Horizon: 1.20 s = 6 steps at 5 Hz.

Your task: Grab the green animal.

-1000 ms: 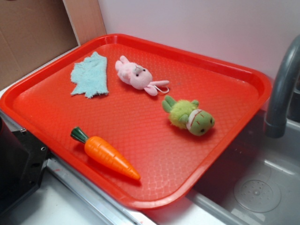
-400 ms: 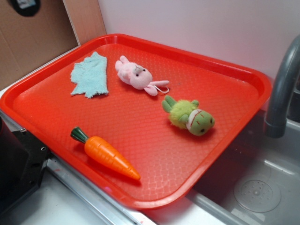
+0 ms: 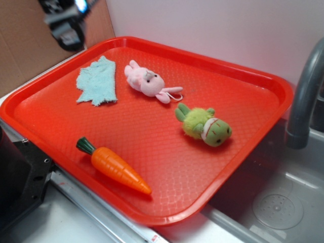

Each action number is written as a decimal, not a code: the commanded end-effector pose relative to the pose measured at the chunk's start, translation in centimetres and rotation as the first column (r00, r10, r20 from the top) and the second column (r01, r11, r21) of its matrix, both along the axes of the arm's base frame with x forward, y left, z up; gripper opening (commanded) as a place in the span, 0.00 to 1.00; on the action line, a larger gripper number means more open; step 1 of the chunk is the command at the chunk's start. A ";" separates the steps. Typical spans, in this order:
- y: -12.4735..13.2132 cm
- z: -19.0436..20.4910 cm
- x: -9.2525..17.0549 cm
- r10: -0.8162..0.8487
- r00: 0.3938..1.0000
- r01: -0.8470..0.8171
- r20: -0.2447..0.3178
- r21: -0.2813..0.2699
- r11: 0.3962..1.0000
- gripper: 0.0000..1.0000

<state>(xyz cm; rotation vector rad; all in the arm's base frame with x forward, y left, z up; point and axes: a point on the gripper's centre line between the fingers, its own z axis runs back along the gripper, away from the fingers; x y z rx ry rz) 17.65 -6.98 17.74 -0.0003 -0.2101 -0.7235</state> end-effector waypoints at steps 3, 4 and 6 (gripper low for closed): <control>-5.9 -6.3 5.5 -0.511 0.856 0.513 0.075 -0.009 0.858 1.00; -7.2 -8.4 5.8 -0.570 0.820 0.571 0.052 -0.001 0.821 1.00; -8.6 -12.8 6.8 -0.587 0.809 0.588 -0.033 0.036 0.808 1.00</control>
